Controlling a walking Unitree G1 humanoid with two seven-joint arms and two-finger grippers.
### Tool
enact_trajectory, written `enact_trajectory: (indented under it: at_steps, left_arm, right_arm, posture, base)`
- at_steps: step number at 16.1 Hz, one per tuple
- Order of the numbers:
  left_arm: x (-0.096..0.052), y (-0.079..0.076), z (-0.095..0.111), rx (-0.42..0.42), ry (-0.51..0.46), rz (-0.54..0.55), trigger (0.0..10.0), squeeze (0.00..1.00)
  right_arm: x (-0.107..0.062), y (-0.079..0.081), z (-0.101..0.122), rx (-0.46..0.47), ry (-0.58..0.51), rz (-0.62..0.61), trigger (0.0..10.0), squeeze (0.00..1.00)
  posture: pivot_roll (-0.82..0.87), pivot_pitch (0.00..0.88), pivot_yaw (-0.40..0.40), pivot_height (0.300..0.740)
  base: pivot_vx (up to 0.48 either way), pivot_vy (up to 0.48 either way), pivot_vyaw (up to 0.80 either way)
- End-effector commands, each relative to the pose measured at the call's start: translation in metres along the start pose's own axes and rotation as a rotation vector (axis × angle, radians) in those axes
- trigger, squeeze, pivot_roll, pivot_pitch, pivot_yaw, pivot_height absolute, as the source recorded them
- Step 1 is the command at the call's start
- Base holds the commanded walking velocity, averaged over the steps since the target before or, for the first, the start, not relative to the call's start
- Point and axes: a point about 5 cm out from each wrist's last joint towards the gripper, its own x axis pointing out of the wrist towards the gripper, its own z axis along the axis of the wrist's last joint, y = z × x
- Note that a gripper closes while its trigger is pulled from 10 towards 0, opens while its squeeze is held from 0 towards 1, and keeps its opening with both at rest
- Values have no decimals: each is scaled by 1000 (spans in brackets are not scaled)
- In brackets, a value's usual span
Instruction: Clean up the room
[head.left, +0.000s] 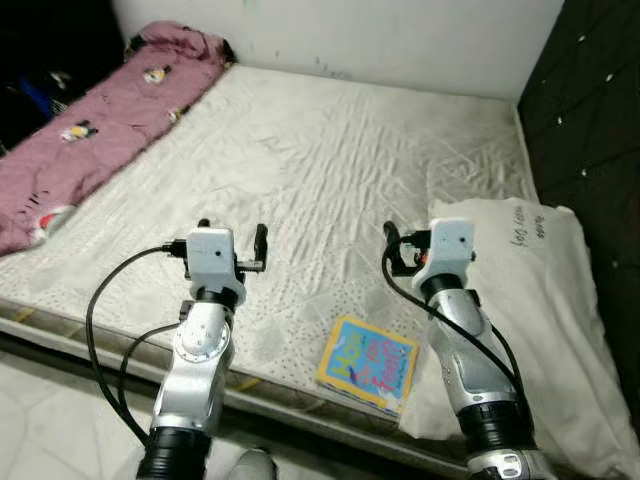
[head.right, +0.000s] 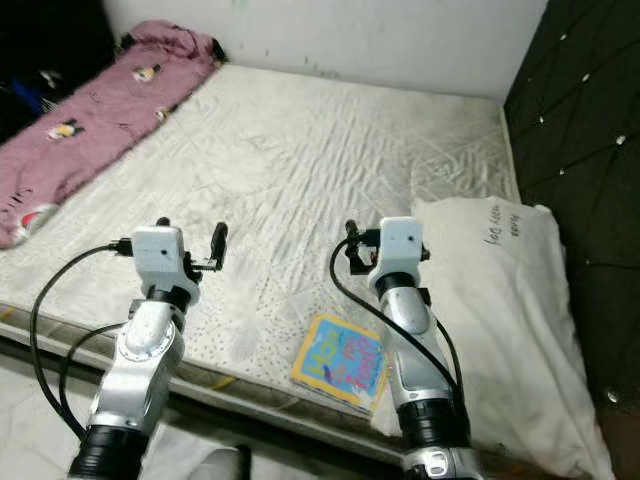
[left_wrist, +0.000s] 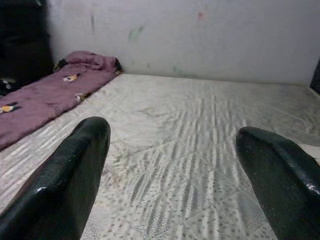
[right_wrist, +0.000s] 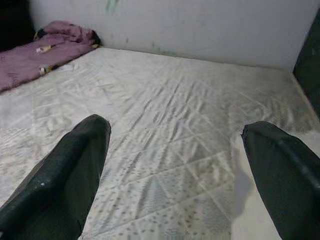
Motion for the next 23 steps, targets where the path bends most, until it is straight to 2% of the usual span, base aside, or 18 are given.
enact_trajectory:
  at_steps: [1,5,11,16,23]
  left_arm:
    - [1,-3,-1,-5,7,-19,10000,0]
    - [2,-3,0,-31,7,-34,10000,0]
    - [3,-4,-2,-41,20,-48,10000,0]
    - [4,-4,-1,-43,19,-47,10000,0]
    - [4,-5,-1,-54,22,-44,10000,0]
  right_arm:
    - [0,-2,-4,14,29,-5,10000,0]
    - [2,-2,-2,-5,19,-3,10000,0]
    - [4,0,-1,-16,6,8,10000,0]
    - [4,1,-1,-12,6,14,10000,0]
    - [3,1,-1,-8,8,21,10000,0]
  posture:
    - [92,0,-11,740]
    - [93,0,-11,740]
    - [94,0,-12,740]
    - [93,0,-12,740]
    - [91,0,-11,740]
  base:
    - [0,0,-800]
    - [0,0,-703]
    - [0,0,0]
    - [0,271,0]
    - [0,448,0]
